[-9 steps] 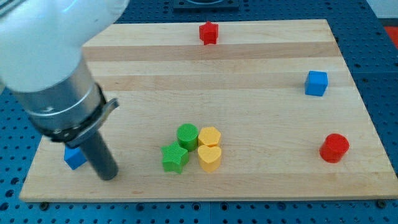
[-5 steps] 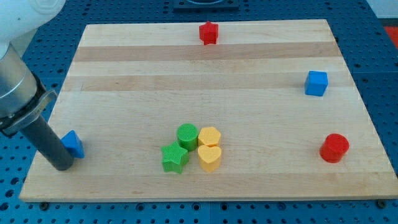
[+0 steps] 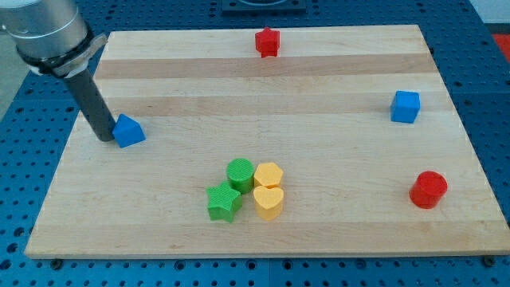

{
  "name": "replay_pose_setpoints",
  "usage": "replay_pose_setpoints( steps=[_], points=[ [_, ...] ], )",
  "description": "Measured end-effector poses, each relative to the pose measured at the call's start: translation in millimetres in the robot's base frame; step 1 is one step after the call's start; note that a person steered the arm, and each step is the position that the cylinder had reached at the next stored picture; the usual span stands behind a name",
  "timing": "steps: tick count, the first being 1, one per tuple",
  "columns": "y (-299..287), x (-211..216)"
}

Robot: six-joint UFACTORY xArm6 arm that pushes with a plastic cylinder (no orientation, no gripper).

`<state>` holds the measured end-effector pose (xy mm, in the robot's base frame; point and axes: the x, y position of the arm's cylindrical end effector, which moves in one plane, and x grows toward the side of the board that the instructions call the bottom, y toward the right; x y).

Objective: Move the blue triangle into the red circle

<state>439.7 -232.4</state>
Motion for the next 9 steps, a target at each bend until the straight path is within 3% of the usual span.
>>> replay_pose_setpoints(
  steps=[6, 9],
  points=[
    [160, 4],
    [211, -42]
  ],
)
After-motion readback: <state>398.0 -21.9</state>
